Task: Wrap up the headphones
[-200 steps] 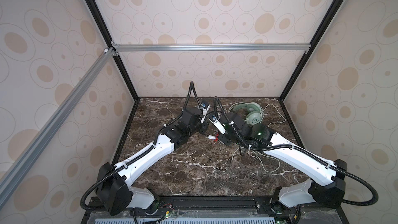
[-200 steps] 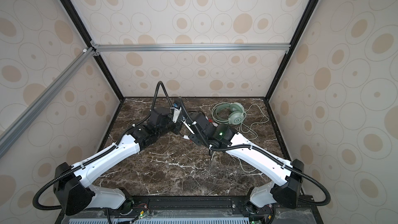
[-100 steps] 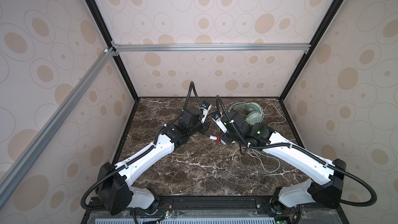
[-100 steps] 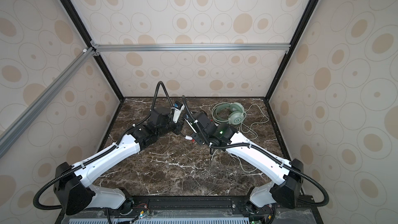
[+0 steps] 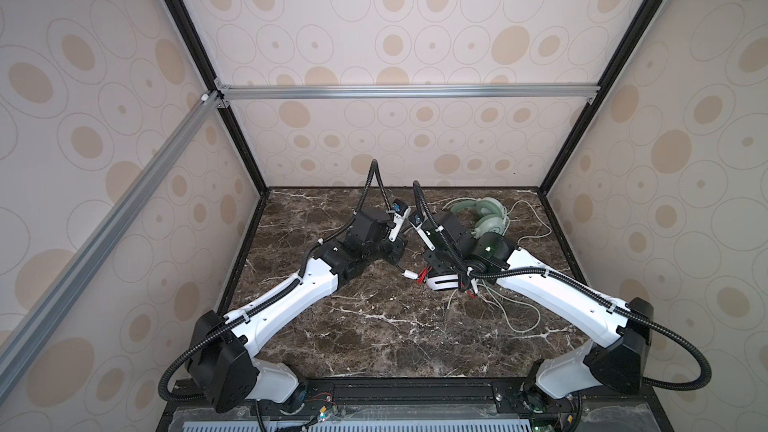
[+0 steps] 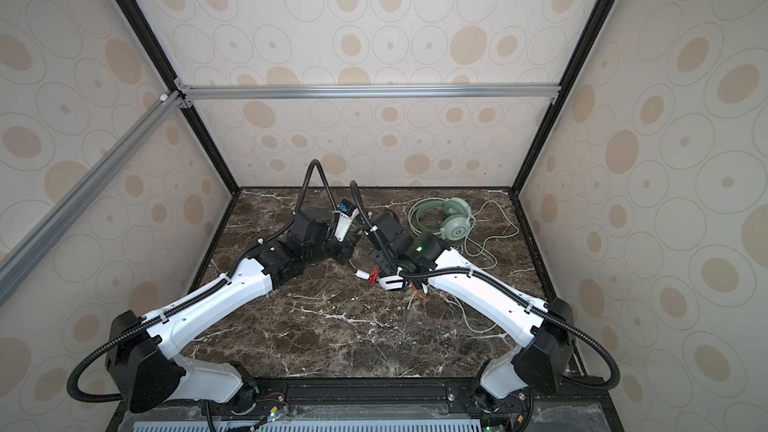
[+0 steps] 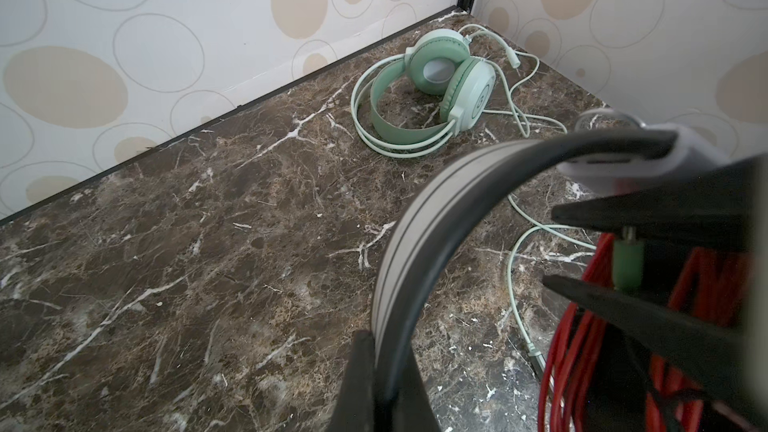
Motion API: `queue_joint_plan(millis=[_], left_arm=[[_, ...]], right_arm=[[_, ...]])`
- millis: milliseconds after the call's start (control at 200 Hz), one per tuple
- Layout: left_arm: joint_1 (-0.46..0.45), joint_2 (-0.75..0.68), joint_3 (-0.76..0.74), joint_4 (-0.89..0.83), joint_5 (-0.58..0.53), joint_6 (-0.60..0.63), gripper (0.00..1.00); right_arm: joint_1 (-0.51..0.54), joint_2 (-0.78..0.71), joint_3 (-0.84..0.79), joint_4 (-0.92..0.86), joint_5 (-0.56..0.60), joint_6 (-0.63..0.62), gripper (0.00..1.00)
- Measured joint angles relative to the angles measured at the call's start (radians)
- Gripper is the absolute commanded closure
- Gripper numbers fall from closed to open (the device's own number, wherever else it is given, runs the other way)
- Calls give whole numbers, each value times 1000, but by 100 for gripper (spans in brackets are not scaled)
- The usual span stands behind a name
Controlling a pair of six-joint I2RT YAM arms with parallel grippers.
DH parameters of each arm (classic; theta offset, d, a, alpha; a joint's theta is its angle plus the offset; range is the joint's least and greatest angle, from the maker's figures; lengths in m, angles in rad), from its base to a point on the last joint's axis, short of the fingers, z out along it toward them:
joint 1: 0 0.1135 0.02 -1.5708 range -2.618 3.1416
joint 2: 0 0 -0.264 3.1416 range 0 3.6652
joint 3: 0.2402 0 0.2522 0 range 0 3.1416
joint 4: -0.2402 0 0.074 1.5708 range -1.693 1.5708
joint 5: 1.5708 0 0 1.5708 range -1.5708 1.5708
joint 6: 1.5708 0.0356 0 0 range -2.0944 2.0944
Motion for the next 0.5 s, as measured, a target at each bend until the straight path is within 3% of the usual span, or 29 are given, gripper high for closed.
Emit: queue_joint_plan(millis=[130,310,500], left_arm=[[8,0,0,-2,15,-4,100],[12,0,2,-5,19,-12,100],[14,2,6,-28,24,-7,100]], right_arm=[[0,-3,0,10,-17,-6,67],[0,-45,-7,29,-69,-11,47],[-5,-130,-17,91,-120,-20,41]])
